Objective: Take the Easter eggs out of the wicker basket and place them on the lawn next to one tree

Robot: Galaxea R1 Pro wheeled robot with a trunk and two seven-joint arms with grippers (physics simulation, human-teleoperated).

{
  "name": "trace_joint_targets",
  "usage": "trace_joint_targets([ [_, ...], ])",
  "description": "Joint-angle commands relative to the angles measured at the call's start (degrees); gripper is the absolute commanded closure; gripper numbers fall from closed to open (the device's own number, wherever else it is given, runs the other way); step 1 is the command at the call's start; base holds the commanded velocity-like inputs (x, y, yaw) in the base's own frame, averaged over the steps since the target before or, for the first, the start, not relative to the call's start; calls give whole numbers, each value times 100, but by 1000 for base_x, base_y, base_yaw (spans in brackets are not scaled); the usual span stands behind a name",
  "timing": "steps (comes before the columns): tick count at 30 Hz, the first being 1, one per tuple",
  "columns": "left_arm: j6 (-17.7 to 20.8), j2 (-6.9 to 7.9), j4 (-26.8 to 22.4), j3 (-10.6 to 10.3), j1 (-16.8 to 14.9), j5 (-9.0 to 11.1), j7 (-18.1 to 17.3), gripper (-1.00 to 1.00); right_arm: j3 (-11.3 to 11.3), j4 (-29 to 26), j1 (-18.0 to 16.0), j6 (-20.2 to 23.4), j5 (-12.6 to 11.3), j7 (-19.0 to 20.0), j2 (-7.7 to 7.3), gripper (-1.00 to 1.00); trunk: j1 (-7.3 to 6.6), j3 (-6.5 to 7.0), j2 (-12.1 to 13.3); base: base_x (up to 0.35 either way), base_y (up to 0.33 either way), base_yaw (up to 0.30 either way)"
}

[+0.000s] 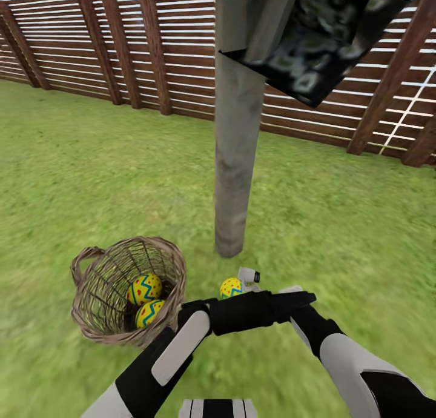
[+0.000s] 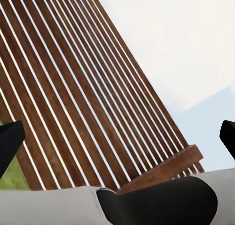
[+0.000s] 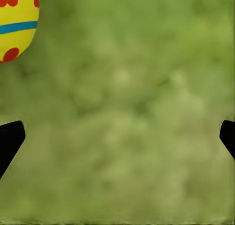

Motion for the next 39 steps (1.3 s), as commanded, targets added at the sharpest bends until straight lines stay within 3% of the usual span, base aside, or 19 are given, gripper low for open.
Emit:
trace_joint_targets([
  [1,41,1,2,2,-3,46,3,-100,-41,-14,1,31,60,40,2,-100,-7,19,0,-337,0,0],
  [12,41,10,-5,23,-3,45,-3,-100,-41,-7,1,23,62,40,2,-100,-35,263,15,-252,0,0],
  [19,85,350,-505,298,-3,57,-32,-100,-34,-6,1,22,62,39,8,-100,-53,418,24,-9,0,0],
  [22,285,474,-624,478,-3,220,-49,-100,-33,-6,1,22,62,40,4,-100,-61,484,28,0,0,0],
  [27,442,548,-653,793,-3,420,-74,-100,-33,-6,1,22,62,40,2,-100,-74,595,35,0,0,0],
  [36,472,633,-683,884,-3,453,-80,-100,-33,-6,1,22,62,37,2,-100,-97,794,47,0,0,0],
  [39,474,777,-683,1010,-3,459,-79,-100,-33,-6,1,22,62,34,2,-100,-105,861,51,0,0,0],
])
